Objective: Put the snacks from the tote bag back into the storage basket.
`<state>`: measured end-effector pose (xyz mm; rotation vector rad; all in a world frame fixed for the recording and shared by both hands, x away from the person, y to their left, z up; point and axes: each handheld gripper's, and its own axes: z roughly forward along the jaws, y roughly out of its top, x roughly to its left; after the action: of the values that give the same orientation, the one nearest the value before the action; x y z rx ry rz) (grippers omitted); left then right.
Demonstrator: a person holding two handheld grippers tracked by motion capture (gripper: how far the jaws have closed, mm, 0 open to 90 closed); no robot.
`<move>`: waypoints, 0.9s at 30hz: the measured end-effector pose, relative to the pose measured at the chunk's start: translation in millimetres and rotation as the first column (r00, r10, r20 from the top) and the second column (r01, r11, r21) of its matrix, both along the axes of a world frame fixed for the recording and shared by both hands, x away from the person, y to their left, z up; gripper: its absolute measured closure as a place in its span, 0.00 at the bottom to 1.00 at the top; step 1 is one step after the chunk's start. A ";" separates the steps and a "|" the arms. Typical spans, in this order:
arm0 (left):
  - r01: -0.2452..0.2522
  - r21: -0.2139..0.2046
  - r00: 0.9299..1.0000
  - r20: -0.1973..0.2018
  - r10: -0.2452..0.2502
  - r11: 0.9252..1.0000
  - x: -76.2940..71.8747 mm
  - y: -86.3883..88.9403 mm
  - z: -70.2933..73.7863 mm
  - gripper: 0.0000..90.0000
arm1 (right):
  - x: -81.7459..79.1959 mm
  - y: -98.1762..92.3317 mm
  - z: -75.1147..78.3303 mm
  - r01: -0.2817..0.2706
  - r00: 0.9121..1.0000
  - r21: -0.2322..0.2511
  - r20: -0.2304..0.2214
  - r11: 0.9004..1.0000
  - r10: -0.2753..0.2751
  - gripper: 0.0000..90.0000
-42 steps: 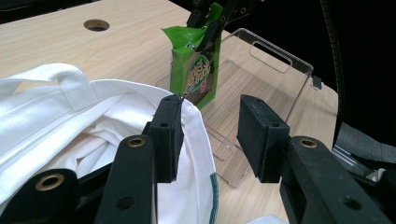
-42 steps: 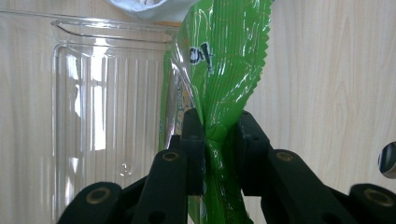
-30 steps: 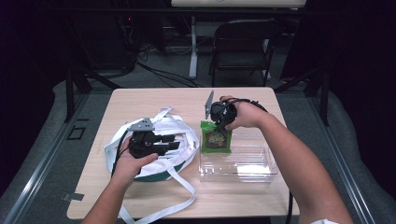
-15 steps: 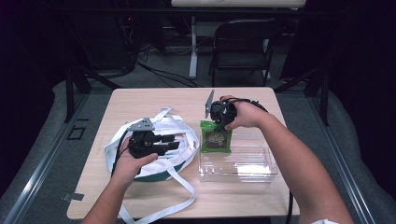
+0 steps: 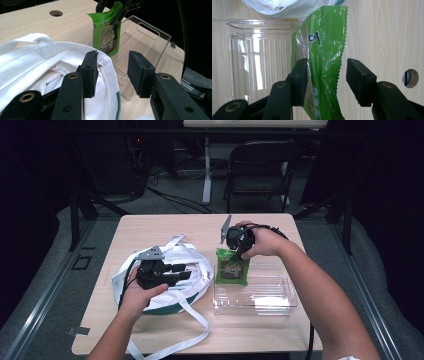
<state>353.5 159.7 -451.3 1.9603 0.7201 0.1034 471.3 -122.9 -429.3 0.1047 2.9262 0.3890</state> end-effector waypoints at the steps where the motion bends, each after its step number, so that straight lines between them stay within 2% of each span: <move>1: 0.000 0.000 1.000 0.000 0.000 1.000 0.0 0.0 0.0 0.67 | 0.0 0.0 0.0 0.000 1.000 0.000 0.000 1.000 0.000 0.58; 11: -0.003 0.017 1.000 0.003 0.003 1.000 -0.3 -1.9 -1.0 0.66 | -1.4 -4.4 3.3 0.012 1.000 0.012 0.005 1.000 -0.012 0.57; 19: -0.010 0.015 1.000 0.004 0.009 1.000 0.3 -1.6 -1.2 0.66 | -2.3 -6.0 8.2 0.010 1.000 0.001 0.016 1.000 -0.010 0.57; 27: -0.008 0.018 1.000 -0.001 0.008 1.000 0.8 -2.5 -1.7 0.66 | -3.7 -10.0 13.1 0.021 1.000 0.032 0.022 0.999 -0.022 0.57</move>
<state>354.3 157.2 -453.0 1.9749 0.7304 0.1141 467.7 -132.8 -416.2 0.1349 2.8946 0.4310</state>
